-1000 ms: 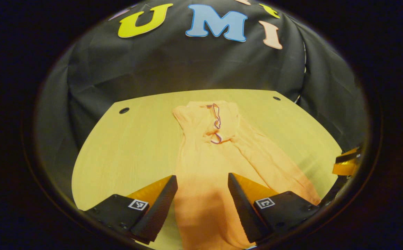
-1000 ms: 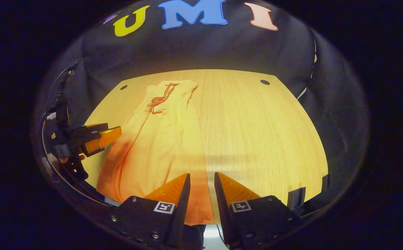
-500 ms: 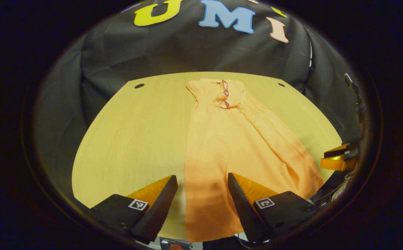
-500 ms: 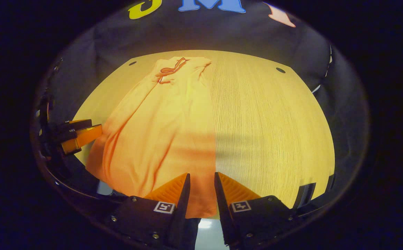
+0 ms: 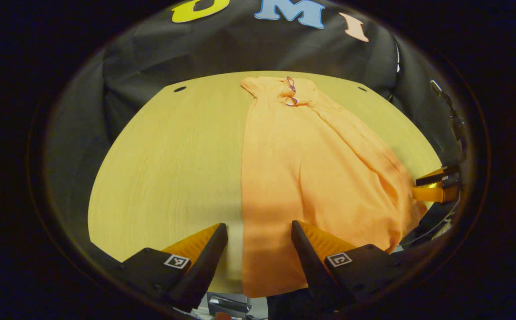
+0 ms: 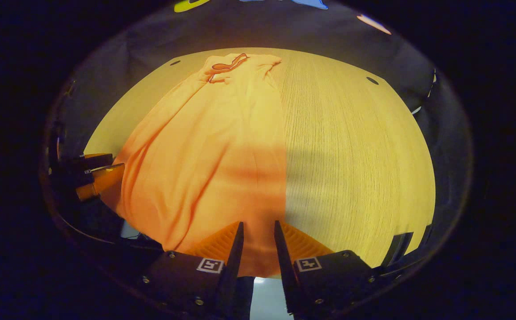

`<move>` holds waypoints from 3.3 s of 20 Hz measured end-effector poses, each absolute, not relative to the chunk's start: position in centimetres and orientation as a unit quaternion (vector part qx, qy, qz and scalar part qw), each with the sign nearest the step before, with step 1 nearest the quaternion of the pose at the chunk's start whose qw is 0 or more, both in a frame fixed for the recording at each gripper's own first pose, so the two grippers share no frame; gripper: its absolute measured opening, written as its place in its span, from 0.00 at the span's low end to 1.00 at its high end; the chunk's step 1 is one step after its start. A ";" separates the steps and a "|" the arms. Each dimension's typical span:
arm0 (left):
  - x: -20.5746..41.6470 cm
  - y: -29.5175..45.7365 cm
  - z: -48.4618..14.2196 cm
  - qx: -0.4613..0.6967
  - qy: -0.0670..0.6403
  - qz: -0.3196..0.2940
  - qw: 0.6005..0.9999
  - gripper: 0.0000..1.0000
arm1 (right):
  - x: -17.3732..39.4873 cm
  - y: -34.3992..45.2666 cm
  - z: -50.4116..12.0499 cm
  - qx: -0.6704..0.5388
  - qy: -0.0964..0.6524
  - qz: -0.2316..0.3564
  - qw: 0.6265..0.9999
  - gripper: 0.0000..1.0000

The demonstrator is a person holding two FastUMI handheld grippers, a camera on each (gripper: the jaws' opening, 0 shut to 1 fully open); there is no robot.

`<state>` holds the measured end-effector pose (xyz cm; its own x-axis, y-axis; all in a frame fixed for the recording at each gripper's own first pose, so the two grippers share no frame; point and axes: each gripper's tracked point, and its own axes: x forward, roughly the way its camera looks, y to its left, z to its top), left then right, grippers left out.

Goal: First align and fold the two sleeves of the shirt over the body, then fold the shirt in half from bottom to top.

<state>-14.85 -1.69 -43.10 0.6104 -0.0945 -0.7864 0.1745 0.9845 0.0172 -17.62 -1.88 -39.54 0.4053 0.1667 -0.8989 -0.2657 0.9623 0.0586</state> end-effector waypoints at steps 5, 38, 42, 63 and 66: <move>-14.9 -1.9 -43.1 0.052 0.432 -0.077 0.897 0.96 | -17.3 -1.8 -39.9 -0.066 0.528 0.137 0.835 0.42; -2.4 -2.9 -38.1 0.034 0.390 -0.086 0.916 0.06 | -7.5 2.3 -32.7 -0.022 0.457 0.169 0.873 0.00; 3.4 -3.0 -36.0 0.048 0.364 -0.096 0.925 0.08 | -1.3 2.9 -30.6 -0.026 0.424 0.176 0.888 0.00; 36.6 -1.1 -30.9 0.010 0.258 -0.073 0.963 0.06 | 32.1 0.1 -24.9 0.037 0.292 0.100 0.950 0.00; 39.0 -1.2 -32.5 0.010 0.259 -0.078 0.963 0.06 | 35.1 -0.2 -26.3 0.060 0.293 0.086 0.950 0.00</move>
<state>38.99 -1.22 -32.49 0.8540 -0.1453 -0.4995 0.1554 0.9876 -0.0216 35.09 -0.18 -26.30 0.8133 0.1981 -0.5471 -0.1280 0.9781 0.1639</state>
